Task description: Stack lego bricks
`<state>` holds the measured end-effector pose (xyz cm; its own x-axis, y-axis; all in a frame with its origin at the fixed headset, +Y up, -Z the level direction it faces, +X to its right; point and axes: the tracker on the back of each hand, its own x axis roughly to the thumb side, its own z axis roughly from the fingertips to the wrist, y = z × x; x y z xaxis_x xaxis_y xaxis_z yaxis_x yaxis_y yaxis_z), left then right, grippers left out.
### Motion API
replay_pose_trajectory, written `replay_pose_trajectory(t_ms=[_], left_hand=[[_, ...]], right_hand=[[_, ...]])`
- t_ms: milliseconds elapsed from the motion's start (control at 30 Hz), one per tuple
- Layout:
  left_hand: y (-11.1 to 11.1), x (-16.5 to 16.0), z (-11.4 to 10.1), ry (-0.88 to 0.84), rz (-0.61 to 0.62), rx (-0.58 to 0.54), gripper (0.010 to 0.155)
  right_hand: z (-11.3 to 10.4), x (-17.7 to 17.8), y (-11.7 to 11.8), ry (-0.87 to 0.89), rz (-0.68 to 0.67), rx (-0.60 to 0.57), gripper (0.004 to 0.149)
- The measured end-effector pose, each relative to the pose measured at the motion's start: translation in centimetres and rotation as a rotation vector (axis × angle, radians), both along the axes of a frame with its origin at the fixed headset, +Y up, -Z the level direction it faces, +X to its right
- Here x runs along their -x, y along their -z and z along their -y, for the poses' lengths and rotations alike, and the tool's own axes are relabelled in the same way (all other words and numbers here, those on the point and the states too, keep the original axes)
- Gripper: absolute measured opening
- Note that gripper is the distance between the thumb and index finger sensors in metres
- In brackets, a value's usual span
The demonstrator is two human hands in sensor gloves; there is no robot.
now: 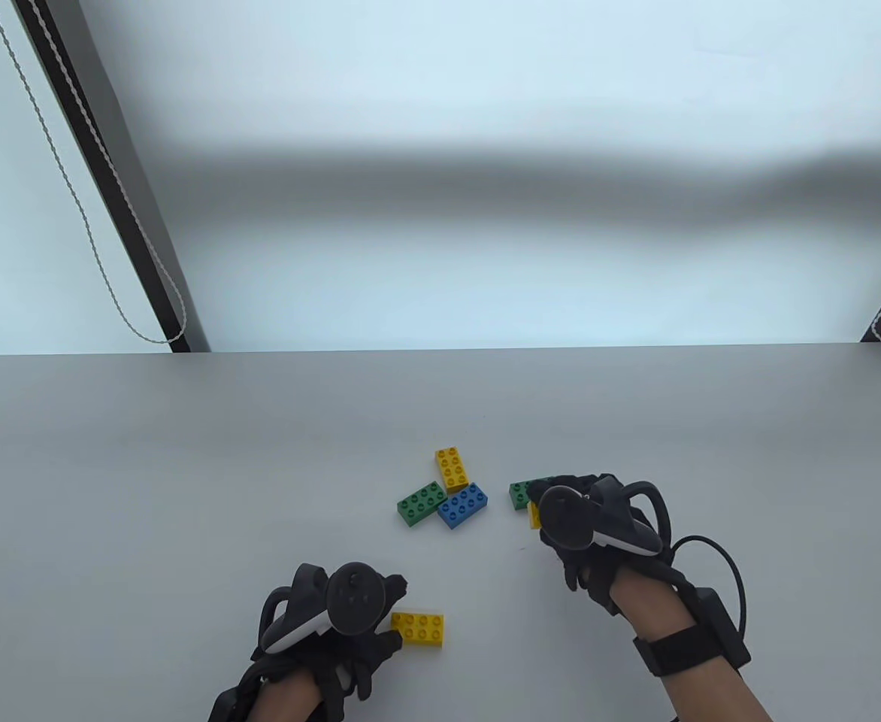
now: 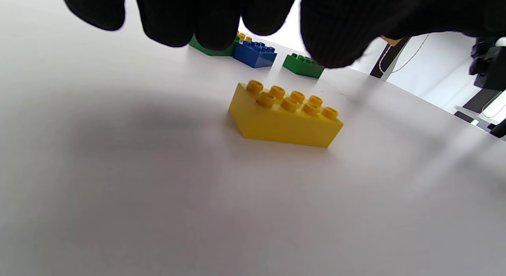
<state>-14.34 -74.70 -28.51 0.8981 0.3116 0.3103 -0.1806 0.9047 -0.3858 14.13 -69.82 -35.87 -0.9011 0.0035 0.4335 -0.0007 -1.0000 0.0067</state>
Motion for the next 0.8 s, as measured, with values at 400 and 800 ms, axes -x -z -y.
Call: replay_pose_trajectory(t_ms=[400, 800], left_hand=[[0.5, -0.1, 1.9, 0.03, -0.005, 0.063, 0.071], [0.5, -0.5, 2.4, 0.086, -0.034, 0.011, 0.068]], right_hand=[[0.3, 3.5, -4.8, 0.09, -0.122, -0.015, 0.066], [2.4, 4.8, -7.0, 0.148, -0.15, 0.013, 0.066]])
